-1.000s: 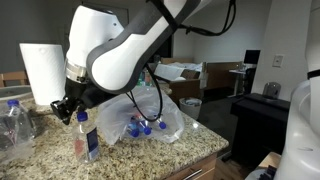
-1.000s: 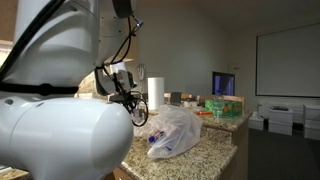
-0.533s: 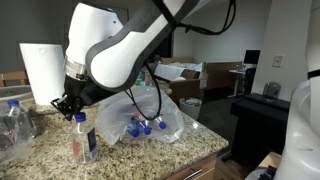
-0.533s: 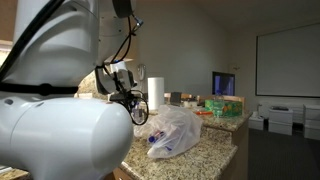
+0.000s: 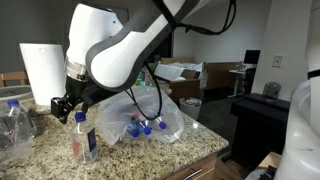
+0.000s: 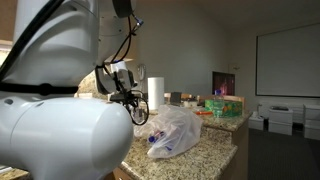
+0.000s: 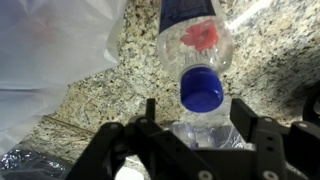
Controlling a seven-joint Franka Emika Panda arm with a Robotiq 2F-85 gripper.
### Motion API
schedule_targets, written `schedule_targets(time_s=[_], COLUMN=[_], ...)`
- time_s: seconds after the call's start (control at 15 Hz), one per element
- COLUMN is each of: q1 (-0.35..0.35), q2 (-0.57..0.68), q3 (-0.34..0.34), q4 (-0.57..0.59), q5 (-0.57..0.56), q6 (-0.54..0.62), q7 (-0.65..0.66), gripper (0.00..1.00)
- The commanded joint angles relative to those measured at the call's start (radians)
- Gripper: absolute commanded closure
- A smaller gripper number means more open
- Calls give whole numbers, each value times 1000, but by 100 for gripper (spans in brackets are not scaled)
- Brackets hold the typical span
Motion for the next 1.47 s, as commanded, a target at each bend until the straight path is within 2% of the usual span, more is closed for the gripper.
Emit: schedule_targets(time_s=[0.0, 0.07, 0.13, 0.2, 0.53, 0.87, 1.13, 1.4], q1=[5, 4, 4, 4, 4, 18, 11, -1], q2=[-25, -24, -24, -23, -28, -62, -98, -128], q3=[6, 9, 9, 11, 15, 7, 12, 12], q4=[-21, -20, -19, -19, -16, -23, -32, -49], q5=[10, 14, 11, 10, 10, 14, 22, 20], q6=[-57, -68, -79, -82, -99, -125, -148, -139], q7=[10, 7, 9, 11, 9, 5, -2, -4], gripper=[0, 8, 31, 32, 66, 94, 100, 95])
